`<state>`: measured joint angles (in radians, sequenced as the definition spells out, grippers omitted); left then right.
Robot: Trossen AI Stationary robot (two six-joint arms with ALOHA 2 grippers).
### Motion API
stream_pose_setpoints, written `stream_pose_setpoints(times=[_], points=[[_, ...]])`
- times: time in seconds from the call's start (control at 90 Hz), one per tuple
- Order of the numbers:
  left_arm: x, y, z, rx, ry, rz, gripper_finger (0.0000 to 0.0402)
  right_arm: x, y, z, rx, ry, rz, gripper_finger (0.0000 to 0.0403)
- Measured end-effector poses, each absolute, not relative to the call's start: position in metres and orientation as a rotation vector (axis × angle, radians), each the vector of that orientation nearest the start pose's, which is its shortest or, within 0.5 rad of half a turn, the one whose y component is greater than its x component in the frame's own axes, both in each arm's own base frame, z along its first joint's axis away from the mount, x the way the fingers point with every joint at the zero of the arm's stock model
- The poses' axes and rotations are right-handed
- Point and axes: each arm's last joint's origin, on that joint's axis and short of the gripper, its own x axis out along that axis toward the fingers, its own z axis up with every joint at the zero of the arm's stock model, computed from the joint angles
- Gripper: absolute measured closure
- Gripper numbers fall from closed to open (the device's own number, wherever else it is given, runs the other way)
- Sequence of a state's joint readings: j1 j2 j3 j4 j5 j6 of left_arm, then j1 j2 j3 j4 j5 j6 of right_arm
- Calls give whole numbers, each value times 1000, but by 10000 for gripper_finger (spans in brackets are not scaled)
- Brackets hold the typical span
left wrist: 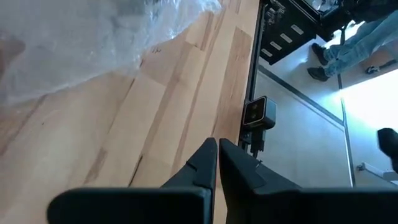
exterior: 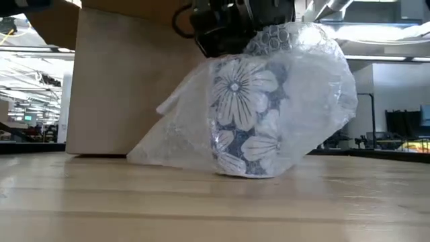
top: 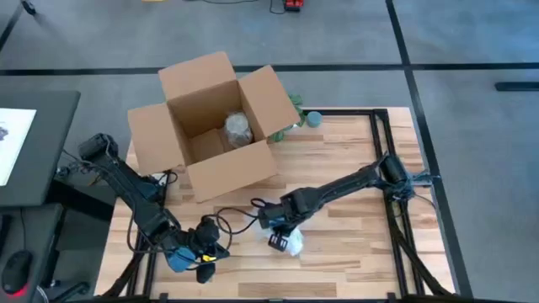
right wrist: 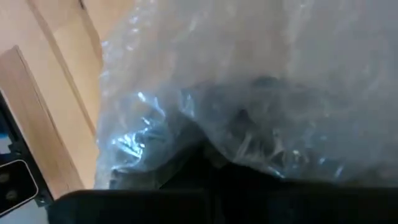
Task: Wrap mug
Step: Wrap the blue mug with the bubble wrap
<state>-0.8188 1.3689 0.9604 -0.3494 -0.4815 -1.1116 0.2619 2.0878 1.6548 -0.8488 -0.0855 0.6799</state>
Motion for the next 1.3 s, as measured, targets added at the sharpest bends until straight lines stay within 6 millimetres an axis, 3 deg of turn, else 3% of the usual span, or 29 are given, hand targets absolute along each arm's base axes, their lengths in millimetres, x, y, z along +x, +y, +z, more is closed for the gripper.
stream_pose_setpoints(times=[0.1, 0.267, 0.433, 0.533, 0.656, 0.8, 0.978, 1.211, 1.3], points=[[203, -198, 256, -608, 689, 48, 402, 412, 113, 209, 456, 1328, -147, 403], [204, -198, 256, -615, 688, 50, 402, 413, 116, 255, 441, 1316, -122, 403], [204, -198, 256, -616, 688, 51, 402, 403, 137, 289, 383, 1290, -38, 403], [204, -198, 256, -608, 687, 49, 402, 396, 150, 297, 346, 1273, 14, 403], [204, -198, 256, -605, 676, 59, 402, 395, 153, 277, 302, 1298, -12, 403], [204, -198, 256, -607, 672, 62, 402, 404, 133, 243, 355, 1282, -113, 403], [204, -198, 256, -609, 670, 61, 402, 414, 114, 218, 417, 1217, -134, 403], [205, -198, 257, -614, 663, 58, 402, 417, 113, 179, 409, 1306, -128, 403], [206, -197, 258, -615, 655, 56, 402, 417, 117, 174, 377, 1332, -69, 403]])
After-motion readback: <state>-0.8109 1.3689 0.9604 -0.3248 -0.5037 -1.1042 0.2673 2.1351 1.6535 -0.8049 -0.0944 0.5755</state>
